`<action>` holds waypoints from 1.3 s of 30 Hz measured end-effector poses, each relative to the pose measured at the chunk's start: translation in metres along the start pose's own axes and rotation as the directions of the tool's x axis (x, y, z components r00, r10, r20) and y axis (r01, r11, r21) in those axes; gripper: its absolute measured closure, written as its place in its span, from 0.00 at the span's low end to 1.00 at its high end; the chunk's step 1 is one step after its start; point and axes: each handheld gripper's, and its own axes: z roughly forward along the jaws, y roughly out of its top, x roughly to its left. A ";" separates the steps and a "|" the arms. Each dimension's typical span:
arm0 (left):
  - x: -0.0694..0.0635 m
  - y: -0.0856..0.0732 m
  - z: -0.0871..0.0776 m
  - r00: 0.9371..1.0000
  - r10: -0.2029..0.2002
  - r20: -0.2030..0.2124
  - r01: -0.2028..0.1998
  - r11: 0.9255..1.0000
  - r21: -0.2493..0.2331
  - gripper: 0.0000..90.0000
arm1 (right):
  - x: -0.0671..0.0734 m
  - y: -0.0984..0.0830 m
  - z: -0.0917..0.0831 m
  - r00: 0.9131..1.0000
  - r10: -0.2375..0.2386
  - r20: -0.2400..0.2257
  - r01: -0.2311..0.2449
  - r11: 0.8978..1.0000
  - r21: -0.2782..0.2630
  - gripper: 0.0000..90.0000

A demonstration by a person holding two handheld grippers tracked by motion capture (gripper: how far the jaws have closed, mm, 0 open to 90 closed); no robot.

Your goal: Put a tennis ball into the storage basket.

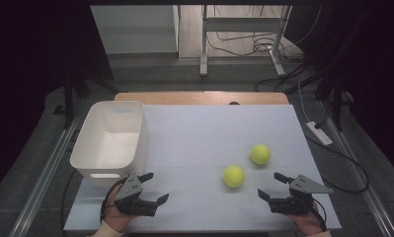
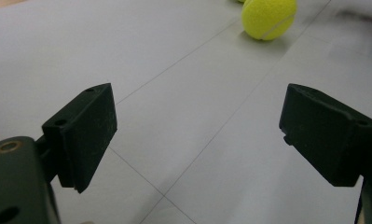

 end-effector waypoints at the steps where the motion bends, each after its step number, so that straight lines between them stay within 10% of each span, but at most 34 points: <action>1: 0.000 0.000 0.000 1.000 -0.002 0.001 0.002 1.000 -0.002 0.14 | 0.000 0.000 0.001 1.000 0.000 -0.002 0.000 1.000 0.001 0.13; 39: -0.002 0.006 0.001 1.000 -0.012 -0.007 0.012 1.000 -0.015 0.14 | -0.004 0.001 0.011 1.000 0.006 -0.003 -0.006 1.000 -0.001 0.14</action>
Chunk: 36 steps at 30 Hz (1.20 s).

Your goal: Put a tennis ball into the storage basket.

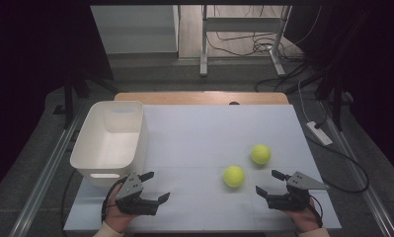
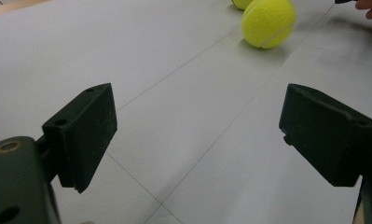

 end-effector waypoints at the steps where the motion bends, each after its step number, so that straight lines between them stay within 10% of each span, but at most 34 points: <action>1: 0.000 0.001 0.001 1.000 -0.001 0.003 0.001 1.000 -0.001 0.14 | 0.000 0.000 0.000 1.000 0.000 -0.003 0.000 1.000 0.000 0.14; 36: -0.005 0.039 0.025 1.000 -0.003 0.010 0.003 0.999 0.052 0.13 | 0.000 0.004 0.004 1.000 0.002 -0.025 -0.002 1.000 -0.007 0.15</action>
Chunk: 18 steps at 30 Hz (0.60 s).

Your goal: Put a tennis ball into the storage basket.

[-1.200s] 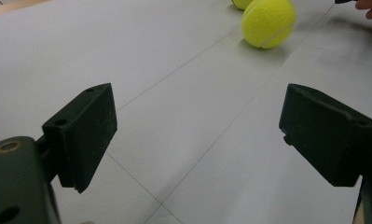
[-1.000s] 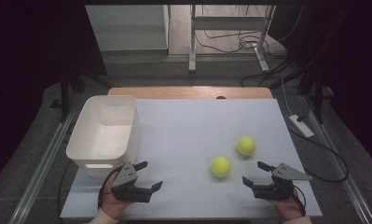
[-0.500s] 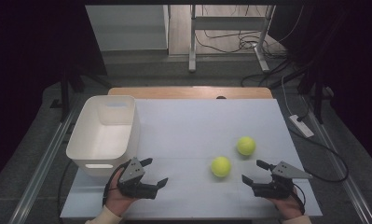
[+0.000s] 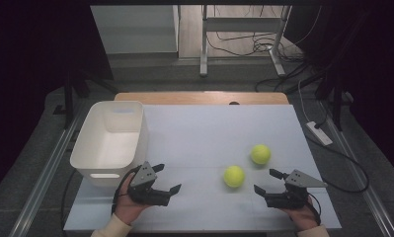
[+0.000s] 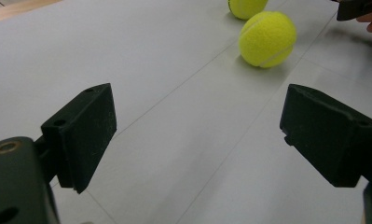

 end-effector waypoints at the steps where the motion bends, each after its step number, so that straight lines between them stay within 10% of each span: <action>1: 0.000 0.000 0.000 1.000 0.000 0.000 0.000 1.000 0.000 0.13 | 0.000 0.000 0.000 1.000 0.000 0.000 0.000 1.000 0.000 0.15; 18: -0.001 0.020 0.020 0.998 0.015 0.063 -0.016 1.000 0.016 0.13 | 0.001 -0.002 -0.008 0.999 0.032 0.023 -0.032 0.999 -0.010 0.15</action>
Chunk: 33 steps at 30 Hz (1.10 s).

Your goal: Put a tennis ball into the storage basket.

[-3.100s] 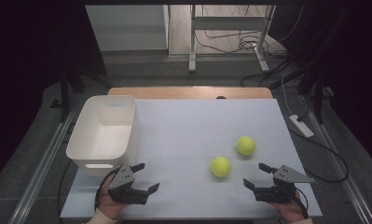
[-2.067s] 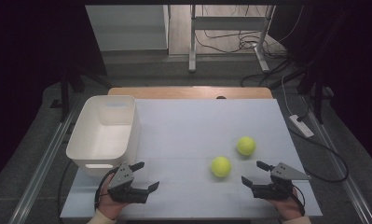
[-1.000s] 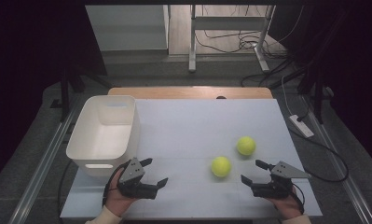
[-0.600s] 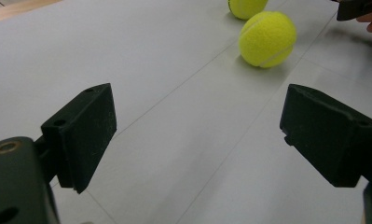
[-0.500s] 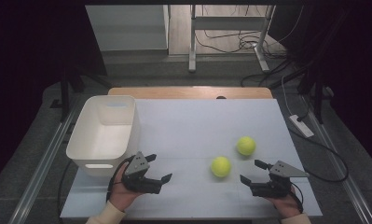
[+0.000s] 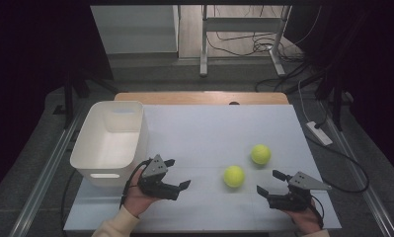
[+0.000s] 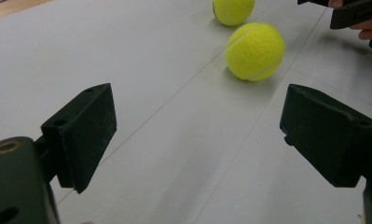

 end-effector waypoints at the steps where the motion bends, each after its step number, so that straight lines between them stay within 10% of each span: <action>1: 0.000 0.000 0.000 1.000 0.000 0.000 0.000 1.000 0.000 0.13 | 0.000 0.000 0.000 1.000 -0.002 -0.001 0.002 1.000 0.002 0.15; 33: -0.009 0.028 0.024 0.997 0.029 0.065 -0.030 0.999 0.020 0.13 | -0.001 -0.002 0.001 1.000 0.001 -0.011 -0.001 1.000 0.008 0.15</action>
